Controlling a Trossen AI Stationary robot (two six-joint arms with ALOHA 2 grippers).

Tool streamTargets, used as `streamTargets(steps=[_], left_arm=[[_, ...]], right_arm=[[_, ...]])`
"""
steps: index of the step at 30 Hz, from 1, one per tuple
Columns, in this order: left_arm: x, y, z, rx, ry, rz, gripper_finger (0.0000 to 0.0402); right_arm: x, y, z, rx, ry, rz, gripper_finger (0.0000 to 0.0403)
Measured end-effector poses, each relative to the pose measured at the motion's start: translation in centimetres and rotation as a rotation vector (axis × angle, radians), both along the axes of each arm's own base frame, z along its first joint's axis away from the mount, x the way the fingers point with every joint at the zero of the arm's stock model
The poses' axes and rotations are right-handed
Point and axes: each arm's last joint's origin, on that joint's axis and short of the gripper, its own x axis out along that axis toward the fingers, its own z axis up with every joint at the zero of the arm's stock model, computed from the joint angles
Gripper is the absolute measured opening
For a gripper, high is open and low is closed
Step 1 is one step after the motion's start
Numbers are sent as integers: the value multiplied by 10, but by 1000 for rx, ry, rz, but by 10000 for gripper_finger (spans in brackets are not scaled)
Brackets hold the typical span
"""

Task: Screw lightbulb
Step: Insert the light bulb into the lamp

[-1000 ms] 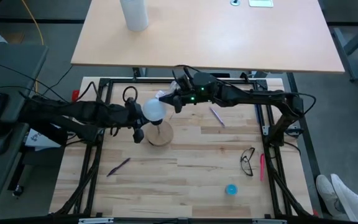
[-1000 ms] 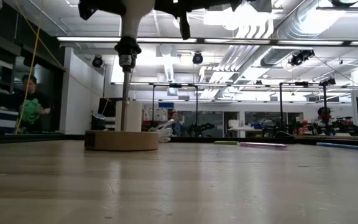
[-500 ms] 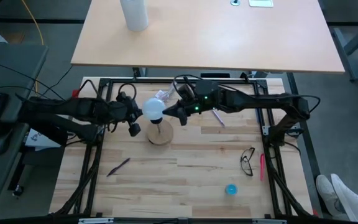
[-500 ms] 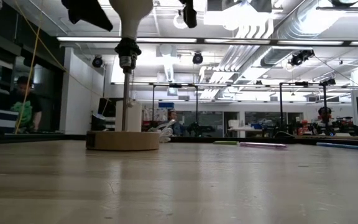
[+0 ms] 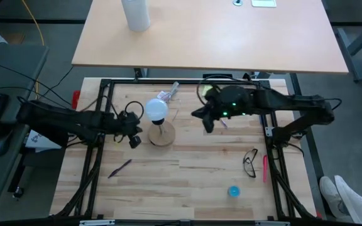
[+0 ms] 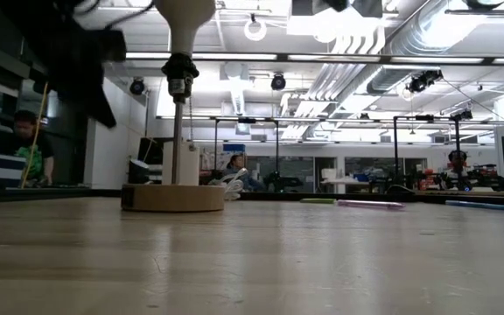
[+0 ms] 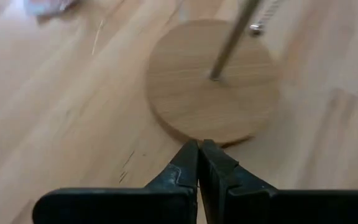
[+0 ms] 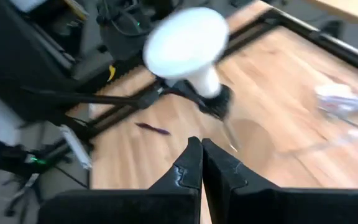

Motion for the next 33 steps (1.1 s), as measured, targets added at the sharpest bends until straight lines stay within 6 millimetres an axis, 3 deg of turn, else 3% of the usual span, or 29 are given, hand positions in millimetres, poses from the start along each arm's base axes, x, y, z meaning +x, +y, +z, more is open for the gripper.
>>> streamTargets(steps=[8,19,26,33], left_arm=[[0,23,-56,-49,177,179,0],[29,39,-89,-101,186,108,0],[42,39,-94,-116,111,86,0],[55,40,-90,-146,-1,87,0]], right_arm=[[-26,-1,16,-27,-28,-101,0],[-32,-2,21,-33,-53,-117,0],[-33,4,23,-36,-60,-93,0],[-48,9,31,-50,-79,-101,0]])
